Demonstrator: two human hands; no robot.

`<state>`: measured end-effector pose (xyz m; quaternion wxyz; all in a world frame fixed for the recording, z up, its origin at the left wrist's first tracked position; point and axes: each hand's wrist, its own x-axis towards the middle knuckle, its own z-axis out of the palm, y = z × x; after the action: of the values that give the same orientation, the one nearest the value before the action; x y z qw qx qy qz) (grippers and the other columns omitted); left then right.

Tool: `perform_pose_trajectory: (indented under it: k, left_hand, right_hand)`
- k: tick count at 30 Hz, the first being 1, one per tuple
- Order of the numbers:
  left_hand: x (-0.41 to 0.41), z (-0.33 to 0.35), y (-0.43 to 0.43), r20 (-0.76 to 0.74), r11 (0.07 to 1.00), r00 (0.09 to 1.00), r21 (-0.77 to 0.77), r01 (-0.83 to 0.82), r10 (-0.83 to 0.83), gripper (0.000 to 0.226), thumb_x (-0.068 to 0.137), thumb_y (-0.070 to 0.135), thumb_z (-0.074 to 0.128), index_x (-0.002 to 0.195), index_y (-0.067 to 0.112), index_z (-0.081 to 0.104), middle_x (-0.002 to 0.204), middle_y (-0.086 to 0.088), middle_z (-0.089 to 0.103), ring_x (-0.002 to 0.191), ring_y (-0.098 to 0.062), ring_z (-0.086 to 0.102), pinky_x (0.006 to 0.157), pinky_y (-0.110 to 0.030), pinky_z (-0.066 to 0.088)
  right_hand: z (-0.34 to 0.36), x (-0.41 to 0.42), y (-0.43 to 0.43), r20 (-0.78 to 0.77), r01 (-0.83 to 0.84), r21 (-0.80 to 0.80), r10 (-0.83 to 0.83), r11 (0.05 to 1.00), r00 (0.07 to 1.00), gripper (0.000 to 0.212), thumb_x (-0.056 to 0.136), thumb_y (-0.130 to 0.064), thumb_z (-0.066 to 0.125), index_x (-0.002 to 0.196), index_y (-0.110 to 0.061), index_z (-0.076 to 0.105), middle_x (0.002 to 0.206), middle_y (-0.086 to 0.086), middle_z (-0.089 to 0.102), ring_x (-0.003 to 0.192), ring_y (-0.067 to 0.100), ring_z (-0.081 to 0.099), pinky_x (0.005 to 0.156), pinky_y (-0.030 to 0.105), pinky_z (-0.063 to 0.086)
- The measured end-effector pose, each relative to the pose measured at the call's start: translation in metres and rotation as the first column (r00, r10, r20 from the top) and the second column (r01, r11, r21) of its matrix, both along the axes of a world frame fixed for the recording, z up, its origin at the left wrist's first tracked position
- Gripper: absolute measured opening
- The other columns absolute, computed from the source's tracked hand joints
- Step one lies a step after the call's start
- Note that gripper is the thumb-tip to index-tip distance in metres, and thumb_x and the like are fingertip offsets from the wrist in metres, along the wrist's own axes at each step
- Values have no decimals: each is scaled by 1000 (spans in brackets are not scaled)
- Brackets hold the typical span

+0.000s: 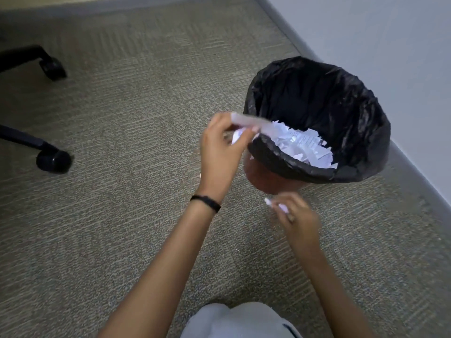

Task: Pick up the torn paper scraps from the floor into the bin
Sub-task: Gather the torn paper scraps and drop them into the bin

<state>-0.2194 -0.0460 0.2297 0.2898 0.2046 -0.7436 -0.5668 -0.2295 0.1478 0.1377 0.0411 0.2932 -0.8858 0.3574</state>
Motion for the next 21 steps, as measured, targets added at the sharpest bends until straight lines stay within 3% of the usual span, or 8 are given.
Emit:
perform_pose_trajectory:
  k: [3,7,9,12,14,16,18,21]
  left_hand:
    - [-33,22,15,-77,996,994,-35,78,-81,9,81,19,71,87,12,69,92,2,60,85,-7,58,70,-13,48]
    - [-59,11,48,-23,984,984,-33,176,-177,10,83,16,69,91,10,69,94,1,57,87,-9,57,74,-14,46]
    - [-66,3,58,49,947,950,-76,311,-308,18,87,14,63,105,10,67,108,-3,59,99,-9,56,89,-17,44]
    - [-70,-2,60,155,841,862,-192,505,-482,39,91,16,58,130,14,55,140,-1,48,128,-16,42,111,-25,29]
    - [-64,-3,49,105,827,882,-312,467,-459,43,91,15,55,134,17,51,147,2,40,135,-19,34,114,-23,21]
    - [-52,-13,33,17,842,921,-399,363,-389,45,93,11,52,137,17,47,148,7,34,140,-16,29,115,-18,16]
    - [-30,-34,13,24,871,958,-410,271,-287,47,96,10,49,141,18,41,149,13,27,142,-10,23,116,-13,11]
    - [11,-91,-16,260,896,952,-365,253,-163,51,97,16,48,145,21,33,153,11,20,142,-5,16,113,-10,6]
  right_hand:
    - [65,-14,-8,-212,60,-230,-111,971,971,2,81,1,67,83,0,68,86,1,61,83,-14,54,69,-5,40]
    - [88,-56,-2,-133,168,-311,-218,935,967,6,84,-9,67,82,-3,67,89,5,64,85,2,58,66,22,49]
    - [89,-70,7,-92,158,-256,-186,954,978,15,82,-13,70,94,-5,68,108,4,62,101,10,58,83,31,51]
    - [82,-67,34,-147,218,-242,-258,945,955,30,84,-10,68,113,-5,62,130,0,46,124,17,47,104,24,41]
    - [64,-50,58,-172,338,-345,-413,876,895,20,89,-5,58,108,-1,60,118,2,51,111,12,51,91,18,45]
    - [34,-28,87,-75,481,-375,-543,792,836,12,92,-2,49,100,-2,58,100,-3,53,91,-4,48,74,9,42]
    - [-16,-6,122,109,598,-243,-591,764,799,6,93,-7,49,96,-7,55,92,-2,52,79,-4,47,66,7,42]
    - [-87,22,167,378,582,104,-573,807,727,13,92,-27,53,92,-14,56,81,1,52,67,12,48,57,25,40]
